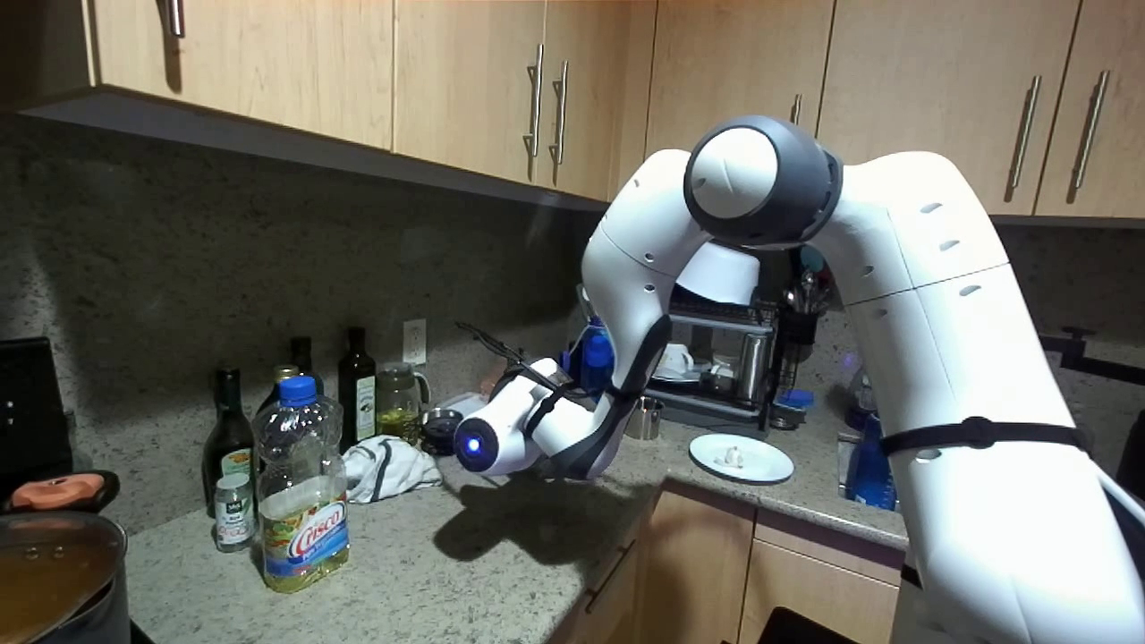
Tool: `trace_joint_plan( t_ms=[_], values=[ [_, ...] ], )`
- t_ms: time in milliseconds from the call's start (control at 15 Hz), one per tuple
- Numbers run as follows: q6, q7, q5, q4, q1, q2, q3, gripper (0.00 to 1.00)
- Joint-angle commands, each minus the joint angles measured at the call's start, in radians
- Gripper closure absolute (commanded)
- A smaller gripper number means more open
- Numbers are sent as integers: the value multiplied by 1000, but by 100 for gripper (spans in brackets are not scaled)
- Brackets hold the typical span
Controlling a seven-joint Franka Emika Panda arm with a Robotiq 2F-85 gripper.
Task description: Put the juice box upright
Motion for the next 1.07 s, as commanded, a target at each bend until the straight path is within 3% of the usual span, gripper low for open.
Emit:
trace_joint_plan(
  t_ms=[0, 333, 533, 600, 800, 933, 1000],
  values=[
    [9, -50, -19, -21, -19, -19, -5, 40],
    [23, -74, -14, -28, -30, -14, -2, 38],
    [34, -83, -12, -27, -34, -20, -2, 40],
    [37, -88, -13, -25, -35, -22, -2, 46],
    [48, -131, -18, -22, -36, -31, -3, 42],
    [55, -183, -11, -20, -39, -36, -4, 50],
    [59, -210, -11, -19, -40, -38, -5, 49]
  ],
)
